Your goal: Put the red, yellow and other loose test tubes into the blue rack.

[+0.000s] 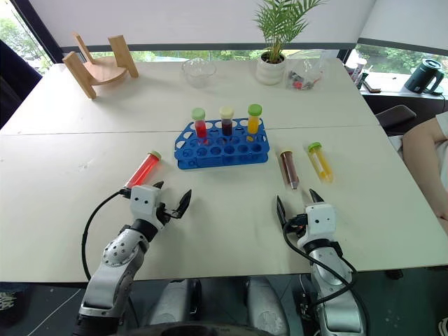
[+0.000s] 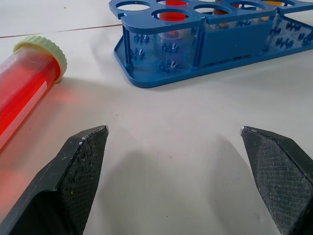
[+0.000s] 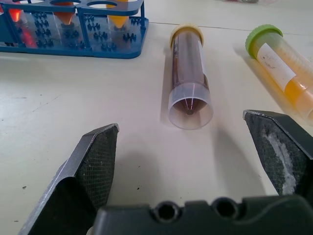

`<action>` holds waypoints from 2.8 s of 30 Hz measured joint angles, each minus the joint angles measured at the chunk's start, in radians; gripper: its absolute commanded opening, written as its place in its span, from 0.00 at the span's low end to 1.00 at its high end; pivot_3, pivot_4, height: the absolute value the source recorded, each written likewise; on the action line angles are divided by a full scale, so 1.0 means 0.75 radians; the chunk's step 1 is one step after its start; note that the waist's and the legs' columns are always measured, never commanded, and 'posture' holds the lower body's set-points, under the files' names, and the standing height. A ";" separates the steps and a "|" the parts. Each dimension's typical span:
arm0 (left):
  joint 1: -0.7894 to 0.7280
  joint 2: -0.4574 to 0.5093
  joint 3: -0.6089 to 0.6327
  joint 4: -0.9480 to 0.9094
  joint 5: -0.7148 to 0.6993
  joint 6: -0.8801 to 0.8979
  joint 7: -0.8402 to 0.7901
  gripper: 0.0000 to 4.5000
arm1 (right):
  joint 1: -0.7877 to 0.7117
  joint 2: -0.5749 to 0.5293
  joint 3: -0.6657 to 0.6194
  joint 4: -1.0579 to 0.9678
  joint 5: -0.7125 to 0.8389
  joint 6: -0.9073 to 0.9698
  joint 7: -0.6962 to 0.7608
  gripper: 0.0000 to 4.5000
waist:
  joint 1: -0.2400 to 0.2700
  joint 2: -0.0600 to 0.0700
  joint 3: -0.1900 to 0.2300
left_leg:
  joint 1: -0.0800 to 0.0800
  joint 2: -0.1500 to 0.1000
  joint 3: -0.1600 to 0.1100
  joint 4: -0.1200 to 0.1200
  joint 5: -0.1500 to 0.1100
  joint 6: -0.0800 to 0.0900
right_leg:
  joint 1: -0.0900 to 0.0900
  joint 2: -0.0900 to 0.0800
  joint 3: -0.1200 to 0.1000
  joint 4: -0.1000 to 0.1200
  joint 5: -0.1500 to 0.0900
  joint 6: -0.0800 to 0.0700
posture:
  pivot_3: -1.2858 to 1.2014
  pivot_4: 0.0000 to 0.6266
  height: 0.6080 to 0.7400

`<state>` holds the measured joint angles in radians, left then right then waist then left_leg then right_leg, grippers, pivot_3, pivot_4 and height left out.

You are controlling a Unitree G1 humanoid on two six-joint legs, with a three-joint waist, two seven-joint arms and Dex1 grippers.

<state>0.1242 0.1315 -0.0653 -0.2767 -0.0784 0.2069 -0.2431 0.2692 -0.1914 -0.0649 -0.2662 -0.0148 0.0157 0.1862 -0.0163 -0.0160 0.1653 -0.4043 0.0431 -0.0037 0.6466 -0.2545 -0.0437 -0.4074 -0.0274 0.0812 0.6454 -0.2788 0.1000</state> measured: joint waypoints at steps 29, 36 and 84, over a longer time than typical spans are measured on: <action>-0.507 0.869 0.231 -0.197 -0.709 0.561 -0.864 0.99 | -0.852 -0.872 -0.239 -0.292 0.538 1.431 0.412 1.00 | -0.008 0.002 0.012 | -0.005 0.000 0.001 0.001 0.000 0.000 | -0.007 0.000 -0.001 0.000 0.002 -0.002 | 0.52 0.24 1.00; -0.798 1.065 0.239 -0.038 -0.895 0.698 -1.234 0.99 | -1.623 -1.005 0.278 0.521 0.528 1.918 0.604 1.00 | -0.004 -0.001 0.017 | -0.010 0.000 0.002 -0.003 -0.007 0.013 | -0.013 0.000 -0.001 0.000 -0.004 -0.001 | 0.52 0.24 1.00; -0.813 1.033 0.231 -0.076 -0.897 0.698 -1.160 1.00 | -1.126 -0.001 -0.148 0.403 0.408 0.235 0.595 0.18 | -0.039 0.010 0.025 | -0.020 0.007 -0.004 0.014 -0.002 0.004 | -0.026 0.012 -0.002 0.027 0.001 0.004 | 0.52 0.24 1.00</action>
<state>-0.4855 0.9059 0.1080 -0.3336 -0.7509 0.7304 -1.1132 -0.5752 -0.1923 -0.1757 0.0357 0.2912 0.1918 0.6323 -0.0458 -0.0086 0.1839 -0.4196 0.0483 -0.0066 0.6573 -0.2558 -0.0408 -0.4269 -0.0187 0.0797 0.6656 -0.2778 0.1029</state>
